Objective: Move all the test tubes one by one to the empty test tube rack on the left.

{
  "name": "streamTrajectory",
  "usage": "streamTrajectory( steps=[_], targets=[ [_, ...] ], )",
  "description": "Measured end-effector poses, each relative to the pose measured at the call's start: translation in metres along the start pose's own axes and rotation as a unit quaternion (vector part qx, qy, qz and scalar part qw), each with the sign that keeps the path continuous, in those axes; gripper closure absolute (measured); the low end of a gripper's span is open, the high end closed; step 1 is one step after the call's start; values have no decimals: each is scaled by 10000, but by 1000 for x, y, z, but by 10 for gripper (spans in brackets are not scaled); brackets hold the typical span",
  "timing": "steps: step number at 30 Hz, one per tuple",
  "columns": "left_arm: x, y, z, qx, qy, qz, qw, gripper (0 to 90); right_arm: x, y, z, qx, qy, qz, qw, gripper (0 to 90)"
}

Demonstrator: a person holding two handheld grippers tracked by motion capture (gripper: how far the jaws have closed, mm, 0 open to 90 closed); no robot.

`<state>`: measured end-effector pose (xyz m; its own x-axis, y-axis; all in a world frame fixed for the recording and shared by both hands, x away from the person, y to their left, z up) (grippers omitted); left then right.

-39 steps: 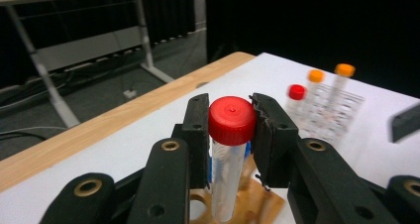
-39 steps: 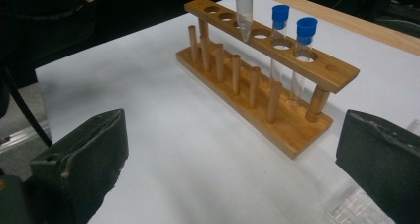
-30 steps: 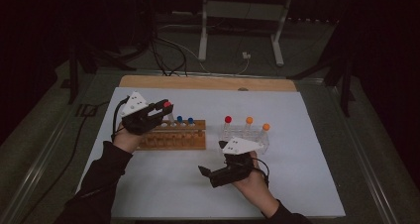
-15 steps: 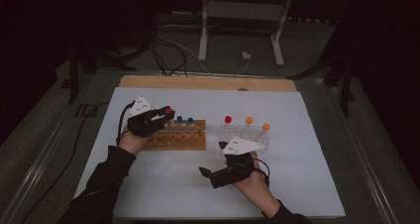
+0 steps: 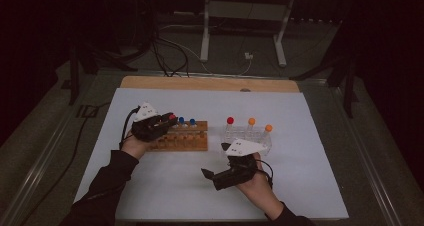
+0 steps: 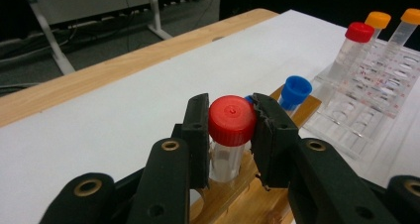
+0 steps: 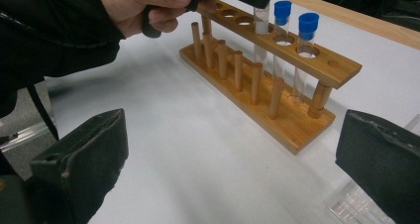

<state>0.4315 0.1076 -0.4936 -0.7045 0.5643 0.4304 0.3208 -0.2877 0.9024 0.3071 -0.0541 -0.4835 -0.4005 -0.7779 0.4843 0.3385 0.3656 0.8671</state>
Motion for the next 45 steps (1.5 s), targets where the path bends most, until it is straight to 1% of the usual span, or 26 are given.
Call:
streamTrajectory(
  steps=[7, 10, 12, 14, 16, 19, 20, 22, 25, 26, 27, 28, 29, 30, 32, 33, 35, 36, 37, 38, 39, 40, 41, 42, 43, 45],
  targets=[
    [0, -1, 0, -4, -15, 72, 10000, 711, 1, 0, 0, 1, -5, -4, 10000, 0],
    [0, -2, -1, -14, -77, 86, 9999, 701, 2, 1, -1, 3, 4, -28, 10000, 0],
    [3, -1, -3, -2, -146, 69, 9999, 625, 3, 3, -2, 11, -10, -50, 10000, 0],
    [6, 0, -5, -43, -157, 44, 9999, 560, 7, 5, -5, -4, -47, -110, 9999, 0],
    [11, 2, -6, -56, -171, -37, 9998, 483, 11, 8, -10, -37, -111, -163, 9998, 0],
    [19, 6, -10, -49, -177, -163, 9997, 381, 18, 12, -21, -108, -253, -249, 9993, 0],
    [21, 8, -12, -54, -225, -193, 9995, 350, 21, 13, -26, -123, -327, -273, 9990, 0],
    [25, 9, -16, -151, -218, -196, 9995, 274, 25, 14, -35, -171, -442, -296, 9984, 0],
    [30, 10, -27, -183, -377, -220, 9989, 173, 30, 14, -49, -264, -643, -322, 9971, 0],
    [32, 11, -30, -188, -439, -238, 9986, 165, 31, 14, -54, -313, -702, -333, 9965, 0],
    [34, 12, -32, -182, -437, -255, 9986, 160, 31, 13, -58, -342, -780, -313, 9959, 0],
    [35, 12, -34, -163, -446, -251, 9986, 155, 31, 12, -62, -353, -886, -280, 9951, 28],
    [38, 13, -37, -157, -536, -285, 9980, 136, 31, 11, -66, -391, -995, -289, 9939, 46],
    [40, 13, -40, -161, -574, -295, 9978, 130, 30, 10, -69, -452, -1045, -291, 9931, 62],
    [45, 14, -46, -162, -698, -361, 9968, 88, 27, 7, -73, -458, -1135, -224, 9922, 90],
    [47, 14, -48, -150, -704, -376, 9967, 73, 24, 6, -75, -464, -1157, -176, 9920, 97],
    [51, 13, -53, -163, -838, -389, 9956, 22, 20, 3, -78, -483, -1276, -95, 9906, 199],
    [53, 13, -54, -171, -829, -389, 9957, 22, 18, 2, -81, -483, -1311, -36, 9902, 213],
    [55, 12, -57, -198, -890, -375, 9951, 22, 16, 1, -83, -498, -1383, 19, 9891, 250],
    [57, 11, -58, -220, -902, -374, 9950, 20, 14, -1, -85, -515, -1386, 78, 9890, 316],
    [58, 10, -59, -234, -871, -361, 9953, 19, 14, -3, -87, -511, -1436, 131, 9882, 351],
    [59, 8, -61, -222, -921, -345, 9949, 19, 13, -4, -91, -539, -1505, 148, 9870, 385],
    [60, 7, -62, -220, -914, -336, 9950, 19, 12, -6, -93, -598, -1477, 210, 9870, 424],
    [61, 5, -62, -224, -907, -332, 9951, 19, 11, -8, -96, -630, -1496, 280, 9863, 445],
    [61, 4, -63, -211, -952, -331, 9947, 19, 10, -9, -99, -659, -1573, 336, 9848, 455],
    [62, 2, -64, -215, -920, -333, 9950, 19, 8, -11, -103, -749, -1549, 388, 9843, 489]
  ],
)
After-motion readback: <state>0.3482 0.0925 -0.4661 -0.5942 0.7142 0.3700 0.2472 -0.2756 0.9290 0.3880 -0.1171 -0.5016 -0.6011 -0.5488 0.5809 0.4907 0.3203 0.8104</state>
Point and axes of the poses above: each handheld gripper's, and its own axes: x roughly backward along the jaws, y roughly out of its top, z roughly to its left, the point moved 10 cm from there along -x, roughly forward along the jaws, and after that the axes turned 5 degrees about y, right-handed, at the moved point
